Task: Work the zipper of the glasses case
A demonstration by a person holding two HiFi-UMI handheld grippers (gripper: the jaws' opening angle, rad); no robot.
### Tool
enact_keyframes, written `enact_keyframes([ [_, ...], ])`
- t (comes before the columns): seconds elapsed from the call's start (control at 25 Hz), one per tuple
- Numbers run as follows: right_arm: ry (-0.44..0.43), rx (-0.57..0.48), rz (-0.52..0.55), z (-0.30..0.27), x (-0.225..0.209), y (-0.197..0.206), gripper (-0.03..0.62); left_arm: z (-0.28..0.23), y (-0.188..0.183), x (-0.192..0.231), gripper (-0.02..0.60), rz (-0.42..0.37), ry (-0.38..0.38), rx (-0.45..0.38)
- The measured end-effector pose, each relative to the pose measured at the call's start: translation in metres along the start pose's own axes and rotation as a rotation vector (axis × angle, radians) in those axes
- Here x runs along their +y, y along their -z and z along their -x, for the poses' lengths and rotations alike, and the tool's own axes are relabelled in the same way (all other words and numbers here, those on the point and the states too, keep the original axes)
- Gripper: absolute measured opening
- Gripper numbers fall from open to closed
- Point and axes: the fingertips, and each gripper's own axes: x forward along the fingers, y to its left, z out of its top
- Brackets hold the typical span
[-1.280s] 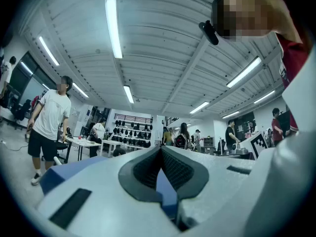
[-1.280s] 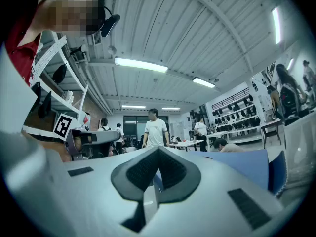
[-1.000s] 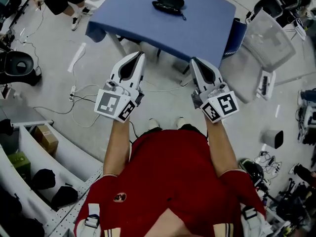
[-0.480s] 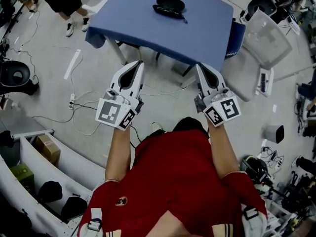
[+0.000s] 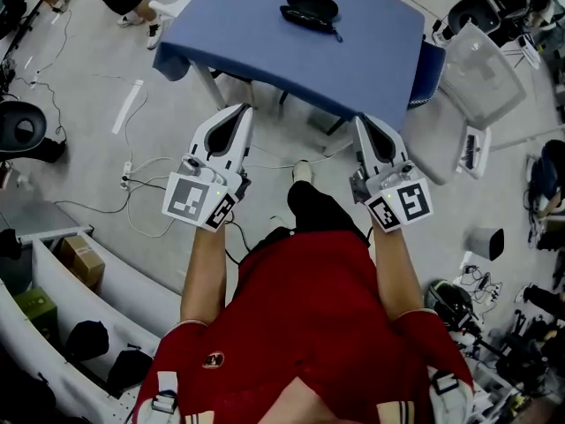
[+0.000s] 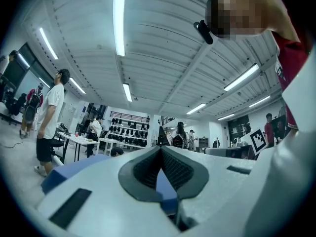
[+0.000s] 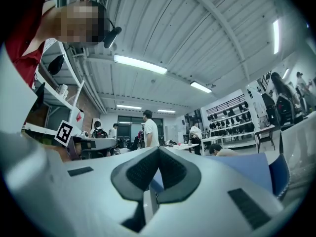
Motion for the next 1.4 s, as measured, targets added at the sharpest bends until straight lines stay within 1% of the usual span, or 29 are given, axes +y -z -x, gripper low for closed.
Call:
enact_keyframes([
  [0.16, -0.005, -0.019, -0.005, -0.010, -0.014, -0.003, -0.005, -0.011, -0.001, 0.006, 0.008, -0.011, -0.007, 0.009],
  [0.44, 0.001, -0.042, -0.037, -0.043, -0.047, 0.005, -0.005, -0.040, 0.003, 0.034, 0.008, -0.035, -0.015, 0.043],
  [0.92, 0.020, -0.005, -0.031, -0.108, -0.125, 0.031, -0.005, -0.129, 0.022, 0.097, 0.008, -0.045, -0.024, 0.077],
  [1.12, 0.014, 0.000, -0.039, -0.132, -0.158, 0.035, -0.005, -0.170, 0.029, 0.111, 0.008, -0.048, -0.024, 0.101],
  [1.4, -0.010, -0.005, -0.046, -0.161, -0.198, 0.037, -0.005, -0.228, 0.034, 0.121, 0.008, -0.082, -0.012, 0.126],
])
